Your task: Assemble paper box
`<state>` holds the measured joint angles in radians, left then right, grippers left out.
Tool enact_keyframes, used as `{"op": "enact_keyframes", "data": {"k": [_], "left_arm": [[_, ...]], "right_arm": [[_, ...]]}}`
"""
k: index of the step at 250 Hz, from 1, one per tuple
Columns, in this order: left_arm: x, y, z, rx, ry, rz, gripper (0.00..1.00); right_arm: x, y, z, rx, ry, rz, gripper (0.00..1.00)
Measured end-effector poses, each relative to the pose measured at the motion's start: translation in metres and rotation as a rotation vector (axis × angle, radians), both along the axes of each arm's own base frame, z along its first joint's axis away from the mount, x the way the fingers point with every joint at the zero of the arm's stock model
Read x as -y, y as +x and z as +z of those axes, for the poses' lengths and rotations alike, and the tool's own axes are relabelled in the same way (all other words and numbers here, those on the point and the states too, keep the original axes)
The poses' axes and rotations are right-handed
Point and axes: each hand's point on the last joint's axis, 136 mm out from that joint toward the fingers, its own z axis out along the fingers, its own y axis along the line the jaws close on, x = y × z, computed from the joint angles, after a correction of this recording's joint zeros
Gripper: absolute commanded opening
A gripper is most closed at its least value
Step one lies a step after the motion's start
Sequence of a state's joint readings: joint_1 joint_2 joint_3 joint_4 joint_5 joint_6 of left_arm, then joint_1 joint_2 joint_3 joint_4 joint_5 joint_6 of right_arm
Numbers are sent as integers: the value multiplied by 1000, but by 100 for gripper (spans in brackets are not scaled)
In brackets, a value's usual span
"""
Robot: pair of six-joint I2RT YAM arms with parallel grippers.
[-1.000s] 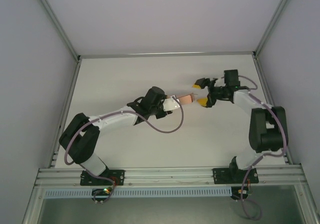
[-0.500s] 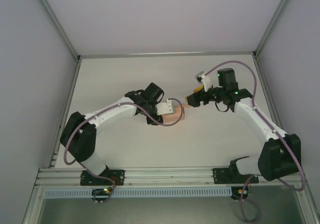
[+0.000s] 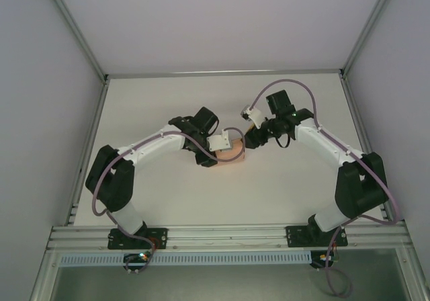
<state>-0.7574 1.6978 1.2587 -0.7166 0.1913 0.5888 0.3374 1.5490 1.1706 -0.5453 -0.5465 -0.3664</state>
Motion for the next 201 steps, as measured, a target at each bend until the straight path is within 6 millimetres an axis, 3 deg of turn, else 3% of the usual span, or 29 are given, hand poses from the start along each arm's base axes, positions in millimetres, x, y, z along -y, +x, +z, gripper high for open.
{"op": "enact_keyframes", "data": {"k": [12, 49, 71, 143, 201], "left_arm": [[0, 0, 0, -1, 0, 3, 42], [1, 1, 0, -4, -2, 15, 42], [1, 1, 0, -7, -2, 19, 42], [3, 4, -1, -23, 3, 46, 42], [9, 14, -1, -45, -2, 102, 42]], "right_arm": [[1, 0, -2, -3, -11, -2, 20], [1, -2, -8, -29, -31, -9, 15], [1, -4, -10, -37, -46, -10, 7], [2, 2, -12, -50, -63, -88, 0], [0, 18, -10, -125, -9, -358, 0]]}}
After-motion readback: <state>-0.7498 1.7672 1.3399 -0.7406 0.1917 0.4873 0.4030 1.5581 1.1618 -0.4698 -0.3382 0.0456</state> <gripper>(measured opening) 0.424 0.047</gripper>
